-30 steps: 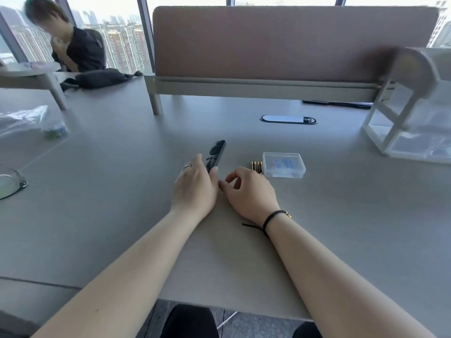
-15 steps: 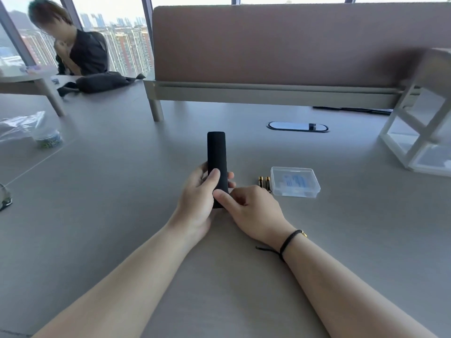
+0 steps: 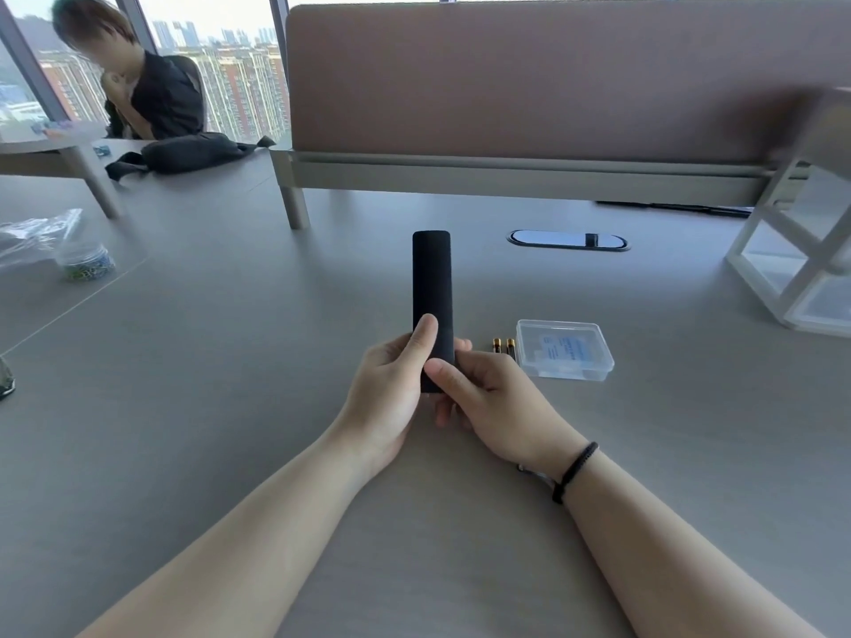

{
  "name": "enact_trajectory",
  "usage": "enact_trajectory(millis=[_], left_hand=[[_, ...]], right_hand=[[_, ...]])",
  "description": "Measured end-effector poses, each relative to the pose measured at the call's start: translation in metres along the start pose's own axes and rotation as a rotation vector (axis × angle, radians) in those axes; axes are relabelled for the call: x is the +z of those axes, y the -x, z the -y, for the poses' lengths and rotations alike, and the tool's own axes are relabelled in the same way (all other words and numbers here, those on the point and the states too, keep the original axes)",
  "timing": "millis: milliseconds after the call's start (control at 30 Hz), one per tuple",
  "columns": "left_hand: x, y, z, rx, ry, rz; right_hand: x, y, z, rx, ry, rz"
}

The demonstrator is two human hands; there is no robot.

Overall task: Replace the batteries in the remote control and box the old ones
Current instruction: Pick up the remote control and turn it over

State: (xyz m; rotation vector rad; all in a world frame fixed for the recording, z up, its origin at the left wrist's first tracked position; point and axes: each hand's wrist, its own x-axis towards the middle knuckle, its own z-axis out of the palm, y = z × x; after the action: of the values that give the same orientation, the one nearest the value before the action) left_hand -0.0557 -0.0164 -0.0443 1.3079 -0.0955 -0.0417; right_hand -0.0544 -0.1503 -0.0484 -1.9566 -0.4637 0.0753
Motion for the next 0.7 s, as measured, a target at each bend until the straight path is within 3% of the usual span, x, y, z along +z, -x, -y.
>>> enact_trajectory(millis=[700], left_hand=[[0.0012, 0.0019, 0.0058, -0.002, -0.026, -0.007]], right_hand=[[0.0054, 0.0005, -0.0006, -0.012, 0.269, 0.004]])
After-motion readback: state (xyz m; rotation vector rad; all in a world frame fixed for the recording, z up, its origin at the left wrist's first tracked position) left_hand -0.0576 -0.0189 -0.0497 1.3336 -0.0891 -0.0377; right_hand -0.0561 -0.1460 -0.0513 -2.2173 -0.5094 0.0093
